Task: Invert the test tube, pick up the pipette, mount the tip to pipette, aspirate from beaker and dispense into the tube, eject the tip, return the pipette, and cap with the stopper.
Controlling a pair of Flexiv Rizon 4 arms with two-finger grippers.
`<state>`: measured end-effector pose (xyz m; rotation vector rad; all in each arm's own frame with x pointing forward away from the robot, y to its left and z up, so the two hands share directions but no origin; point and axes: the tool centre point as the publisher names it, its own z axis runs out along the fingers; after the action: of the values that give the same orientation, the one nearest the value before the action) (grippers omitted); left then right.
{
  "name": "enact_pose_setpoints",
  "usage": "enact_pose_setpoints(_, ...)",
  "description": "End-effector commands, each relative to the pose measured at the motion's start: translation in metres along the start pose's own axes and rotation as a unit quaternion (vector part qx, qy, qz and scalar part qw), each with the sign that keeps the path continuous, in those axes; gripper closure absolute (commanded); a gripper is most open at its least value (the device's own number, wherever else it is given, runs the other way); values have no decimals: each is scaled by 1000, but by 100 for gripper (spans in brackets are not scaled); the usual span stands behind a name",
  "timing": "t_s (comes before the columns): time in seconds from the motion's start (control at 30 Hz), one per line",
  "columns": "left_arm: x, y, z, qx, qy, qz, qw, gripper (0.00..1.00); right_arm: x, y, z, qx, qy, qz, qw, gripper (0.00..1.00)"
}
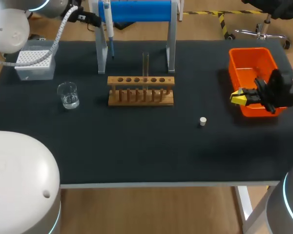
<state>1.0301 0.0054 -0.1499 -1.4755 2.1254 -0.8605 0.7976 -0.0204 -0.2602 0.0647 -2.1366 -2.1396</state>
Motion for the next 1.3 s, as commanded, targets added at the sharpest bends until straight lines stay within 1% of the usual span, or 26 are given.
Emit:
enact_pose_setpoints(0.03,0,0,-1,-2,1,0,1000,0,0,0,0,0,0,0,1000,100)
enact_pose_setpoints(0.2,0,0,-1,-2,1,0,1000,0,0,0,0,0,0,0,1000,100)
enact_pose_setpoints(0.47,7,0,6,11,0,-9,1000,0,0,0,0,0,0,0,1000,100)
enact_pose_setpoints(0.8,17,-10,18,32,-12,-12,999,0,0,0,0,0,0,0,1000,100)
enact_pose_setpoints(1.13,19,-20,34,54,-21,-18,998,0,0,0,0,0,0,0,1000,100)
enact_pose_setpoints(1.3,21,-25,43,65,-22,-29,997,0,0,0,0,0,0,0,1000,100)
